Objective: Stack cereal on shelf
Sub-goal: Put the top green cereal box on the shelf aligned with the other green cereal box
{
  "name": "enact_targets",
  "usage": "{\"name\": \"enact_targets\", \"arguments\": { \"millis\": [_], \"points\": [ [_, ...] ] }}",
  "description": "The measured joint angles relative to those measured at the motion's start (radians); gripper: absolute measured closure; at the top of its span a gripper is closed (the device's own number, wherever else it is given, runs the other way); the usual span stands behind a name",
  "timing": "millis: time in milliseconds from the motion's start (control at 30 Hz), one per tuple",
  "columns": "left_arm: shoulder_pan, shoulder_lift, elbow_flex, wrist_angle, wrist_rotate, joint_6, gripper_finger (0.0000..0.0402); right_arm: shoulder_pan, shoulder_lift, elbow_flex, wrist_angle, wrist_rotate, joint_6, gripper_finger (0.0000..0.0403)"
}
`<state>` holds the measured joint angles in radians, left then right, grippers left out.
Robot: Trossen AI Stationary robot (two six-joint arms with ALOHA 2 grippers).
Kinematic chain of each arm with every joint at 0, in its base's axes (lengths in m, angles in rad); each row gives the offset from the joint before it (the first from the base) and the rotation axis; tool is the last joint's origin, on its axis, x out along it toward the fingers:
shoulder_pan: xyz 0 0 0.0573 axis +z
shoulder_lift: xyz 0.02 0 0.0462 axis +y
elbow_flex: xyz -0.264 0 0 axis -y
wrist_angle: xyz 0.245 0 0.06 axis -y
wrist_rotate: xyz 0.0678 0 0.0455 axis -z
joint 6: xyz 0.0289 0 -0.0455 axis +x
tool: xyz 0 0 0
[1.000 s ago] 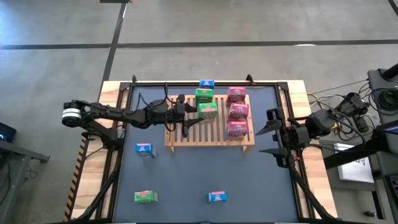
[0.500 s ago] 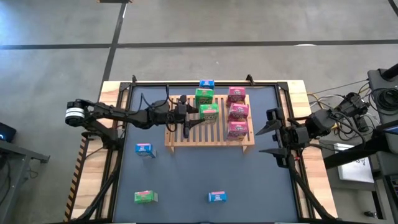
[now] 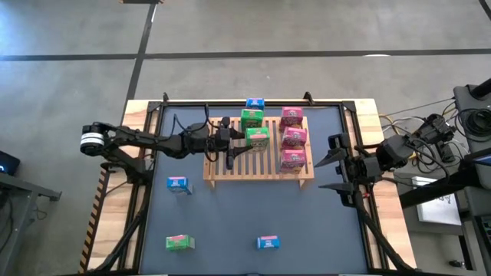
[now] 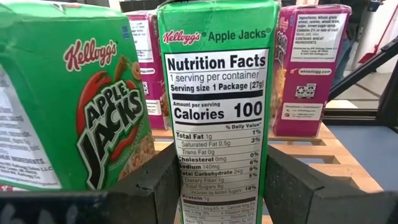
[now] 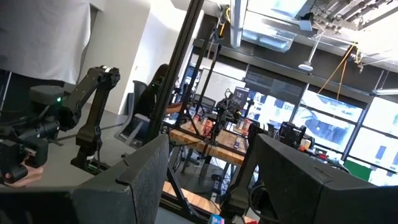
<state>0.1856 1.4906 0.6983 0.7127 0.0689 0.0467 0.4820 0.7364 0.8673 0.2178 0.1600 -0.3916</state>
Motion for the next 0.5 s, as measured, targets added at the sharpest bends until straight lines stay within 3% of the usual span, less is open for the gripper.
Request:
{"name": "enact_targets", "arguments": {
  "millis": [333,500],
  "points": [
    [0.000,-0.002,0.000,-0.021,0.000,-0.014,0.0230,0.000,0.000,0.000,-0.004,0.000,-0.001,0.0174],
    [0.000,-0.001,0.000,-0.043,-0.001,-0.029,0.0211,0.000,0.000,0.000,-0.004,0.000,0.005,0.0175]
  ]
}}
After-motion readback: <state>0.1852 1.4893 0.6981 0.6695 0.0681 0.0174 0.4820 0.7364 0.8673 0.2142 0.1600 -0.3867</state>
